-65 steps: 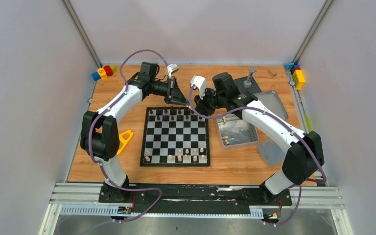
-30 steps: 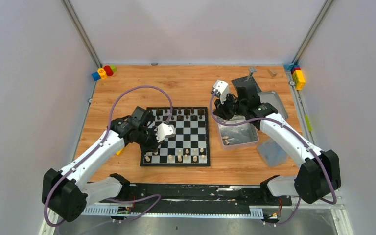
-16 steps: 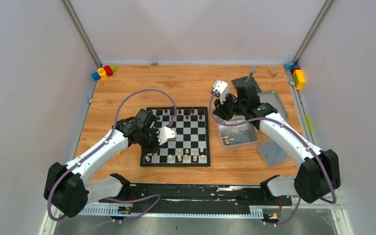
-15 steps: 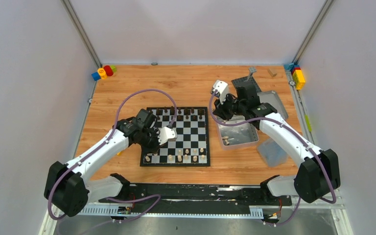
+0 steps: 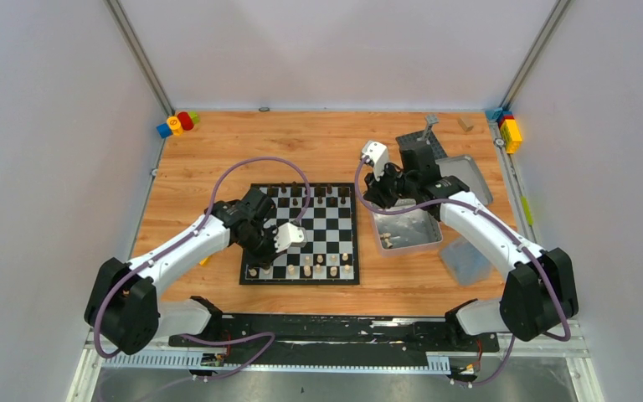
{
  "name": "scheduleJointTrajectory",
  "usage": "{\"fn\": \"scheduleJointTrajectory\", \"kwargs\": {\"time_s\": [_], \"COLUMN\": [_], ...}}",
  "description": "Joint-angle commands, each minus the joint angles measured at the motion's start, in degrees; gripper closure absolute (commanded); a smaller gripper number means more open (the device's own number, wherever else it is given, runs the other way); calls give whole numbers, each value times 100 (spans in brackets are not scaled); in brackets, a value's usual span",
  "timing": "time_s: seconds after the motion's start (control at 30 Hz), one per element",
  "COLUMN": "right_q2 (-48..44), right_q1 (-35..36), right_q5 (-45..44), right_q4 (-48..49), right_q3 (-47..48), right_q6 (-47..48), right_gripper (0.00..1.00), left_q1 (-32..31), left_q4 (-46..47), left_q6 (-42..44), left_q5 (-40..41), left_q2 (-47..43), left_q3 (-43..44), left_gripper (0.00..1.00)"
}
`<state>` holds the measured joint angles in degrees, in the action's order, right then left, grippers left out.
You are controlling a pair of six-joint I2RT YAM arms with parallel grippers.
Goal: Set up the chess pieces on the board
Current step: Place the chess piece on the chessboard.
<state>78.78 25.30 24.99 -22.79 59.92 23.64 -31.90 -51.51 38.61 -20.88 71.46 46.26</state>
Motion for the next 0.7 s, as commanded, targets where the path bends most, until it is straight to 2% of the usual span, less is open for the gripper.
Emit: {"fn": "scheduleJointTrajectory", "kwargs": {"time_s": [0.0,0.47,0.53,0.67], "right_q2": [23,22,-6,-80], "right_q1": [-23,-54,-115,-233], "right_q5": [84,66,96,66], "right_q4": [236,219,178,-7], "right_q3": [14,-14,-7,44], "right_q6": [18,13,16,74], "right_gripper": [100,100,100,100], "left_q1": [-57,-68,-69,-70], "left_q4": [-28,-72,-73,-57], "left_q6": [232,202,194,179], "left_q5": [-89,-17,5,11], "left_q2": [40,85,76,-20], "left_q3": [-28,-58,-48,-43], "left_gripper": [89,80,75,58]}}
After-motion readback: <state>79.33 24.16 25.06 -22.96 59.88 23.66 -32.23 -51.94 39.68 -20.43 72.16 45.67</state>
